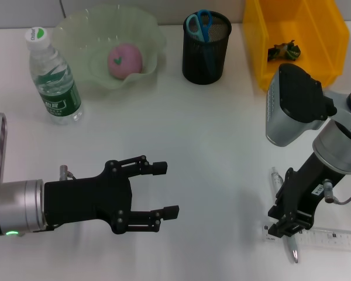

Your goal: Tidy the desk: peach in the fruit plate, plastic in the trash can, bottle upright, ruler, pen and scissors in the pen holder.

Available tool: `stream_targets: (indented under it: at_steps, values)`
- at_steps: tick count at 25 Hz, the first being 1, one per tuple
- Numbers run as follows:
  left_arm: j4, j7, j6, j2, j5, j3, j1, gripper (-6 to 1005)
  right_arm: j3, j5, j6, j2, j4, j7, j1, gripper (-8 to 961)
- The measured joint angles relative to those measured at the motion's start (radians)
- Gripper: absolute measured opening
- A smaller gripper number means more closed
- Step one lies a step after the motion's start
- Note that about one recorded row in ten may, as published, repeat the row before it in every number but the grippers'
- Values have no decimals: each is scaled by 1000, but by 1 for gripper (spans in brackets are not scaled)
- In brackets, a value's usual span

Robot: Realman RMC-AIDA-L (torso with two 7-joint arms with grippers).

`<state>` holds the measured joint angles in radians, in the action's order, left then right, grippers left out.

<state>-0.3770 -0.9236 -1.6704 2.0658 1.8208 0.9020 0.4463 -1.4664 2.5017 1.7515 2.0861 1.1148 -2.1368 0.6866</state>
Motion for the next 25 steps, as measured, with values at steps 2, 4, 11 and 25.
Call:
stream_targets:
  at_steps: [2,4,11,25]
  values:
    - [0,-2,0,0,0,0,0,830,0,1,3,0,1,5,0,267]
    - [-2,-10,0,0,0,0,0,830,-3,1,7,0,5,10,-1,274]
    - [-5,-11,0,-1,0,-1,-7,830,-24,8,11,4,61,34,-24,422]
    - [-5,-11,4,-1,0,-3,-11,832,-115,57,26,6,135,-26,-3,432]
